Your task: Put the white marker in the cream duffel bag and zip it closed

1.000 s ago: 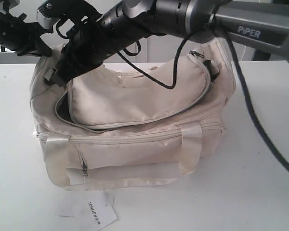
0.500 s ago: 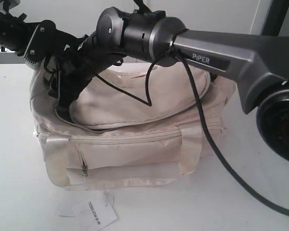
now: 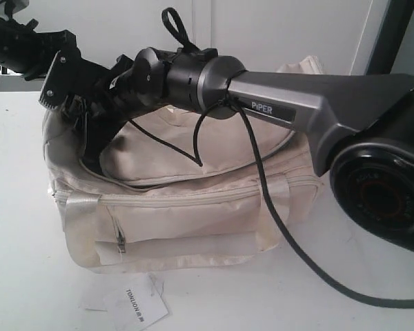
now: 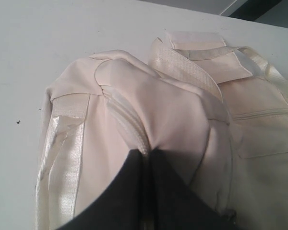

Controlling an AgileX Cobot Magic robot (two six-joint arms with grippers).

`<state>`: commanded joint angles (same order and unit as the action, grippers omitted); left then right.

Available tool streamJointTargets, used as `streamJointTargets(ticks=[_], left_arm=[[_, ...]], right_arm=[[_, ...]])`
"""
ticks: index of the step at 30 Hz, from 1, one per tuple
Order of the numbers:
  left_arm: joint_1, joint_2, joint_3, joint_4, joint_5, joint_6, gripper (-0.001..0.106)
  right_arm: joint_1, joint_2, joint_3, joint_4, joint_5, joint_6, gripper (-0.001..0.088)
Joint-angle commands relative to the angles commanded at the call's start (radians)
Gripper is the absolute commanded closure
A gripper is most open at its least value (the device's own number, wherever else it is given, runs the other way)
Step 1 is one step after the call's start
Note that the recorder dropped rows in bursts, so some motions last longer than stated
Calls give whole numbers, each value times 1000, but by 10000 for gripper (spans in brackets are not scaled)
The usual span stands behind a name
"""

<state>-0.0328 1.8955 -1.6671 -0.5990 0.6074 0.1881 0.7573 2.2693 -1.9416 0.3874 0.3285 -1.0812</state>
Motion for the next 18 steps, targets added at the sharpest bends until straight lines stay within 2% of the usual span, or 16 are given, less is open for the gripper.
streamJointTargets(ticks=[2,3,5,6,7,9,18], left_arm=[[0,0,0,0,0,0,1053],[0,0,0,0,0,0,1053],[0,0,0,0,0,0,1053],[0,0,0,0,0,0,1053],[0,0,0,0,0,0,1053],[0,0,0,0,0,0,1053],[0,0,0,2,-1,0,1053]], right_arm=[[0,6,0,0,-18,0,366],[0,8,0,-1,-32,0,426],[0,8,0,-1,-71,4,574],[0,8,0,-1,-82,4,618],[0,8,0,-1,-85,5,753],[0,5,0,3,-52,19,868],[0,-33,0,-3,36,124,868]])
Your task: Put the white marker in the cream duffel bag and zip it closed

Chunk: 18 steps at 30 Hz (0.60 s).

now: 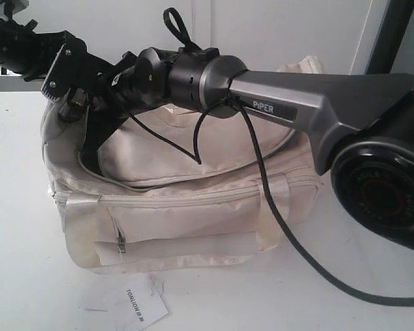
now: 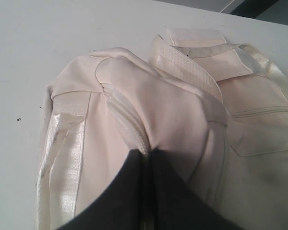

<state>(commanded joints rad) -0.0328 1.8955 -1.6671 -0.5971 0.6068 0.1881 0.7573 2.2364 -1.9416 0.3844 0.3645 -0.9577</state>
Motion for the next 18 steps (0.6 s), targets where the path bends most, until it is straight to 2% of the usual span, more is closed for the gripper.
streamJointTargets(ticks=[7,18], left_arm=[[0,0,0,4,0,0,1053],[0,0,0,13,2,0,1053]], right_arm=[[-2,-42,0,-4,38,79,868],[-2,-65,0,-2,83,86,868]])
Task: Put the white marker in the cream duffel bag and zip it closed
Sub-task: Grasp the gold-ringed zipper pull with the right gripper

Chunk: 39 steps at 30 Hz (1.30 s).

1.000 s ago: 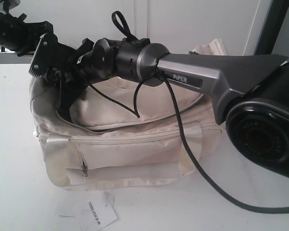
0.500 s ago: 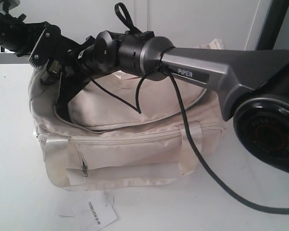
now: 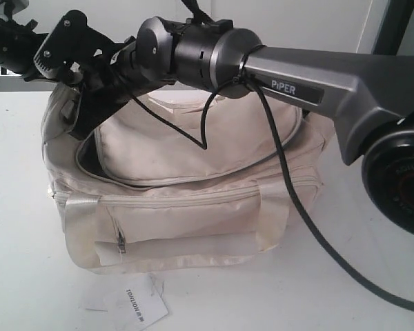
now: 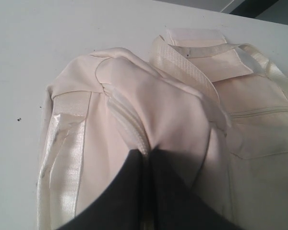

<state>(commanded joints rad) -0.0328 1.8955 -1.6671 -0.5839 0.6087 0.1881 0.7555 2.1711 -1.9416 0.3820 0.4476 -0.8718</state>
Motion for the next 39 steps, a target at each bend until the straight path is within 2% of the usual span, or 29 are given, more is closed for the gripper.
streamJointTargets(ticks=[39], left_arm=[[0,0,0,2,4,0,1053]], right_arm=[[0,-44,0,5,194,15,868]])
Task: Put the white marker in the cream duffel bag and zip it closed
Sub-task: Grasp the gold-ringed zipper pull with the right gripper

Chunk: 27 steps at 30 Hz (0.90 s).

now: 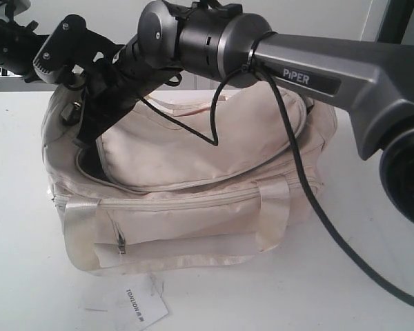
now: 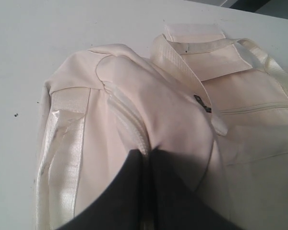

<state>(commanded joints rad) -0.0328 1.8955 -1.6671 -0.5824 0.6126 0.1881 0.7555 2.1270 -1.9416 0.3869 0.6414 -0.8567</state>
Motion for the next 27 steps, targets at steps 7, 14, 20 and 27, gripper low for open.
streamJointTargets(ticks=[7,14,20,27], left_arm=[[0,0,0,0,-2,0,1053],[0,0,0,0,-4,0,1053],[0,0,0,3,-4,0,1053],[0,0,0,8,-5,0,1053]], right_arm=[[0,-2,0,2,19,0,868],[0,-2,0,2,50,0,868],[0,-4,0,3,72,-2,868],[0,-16,0,4,99,-13,868]])
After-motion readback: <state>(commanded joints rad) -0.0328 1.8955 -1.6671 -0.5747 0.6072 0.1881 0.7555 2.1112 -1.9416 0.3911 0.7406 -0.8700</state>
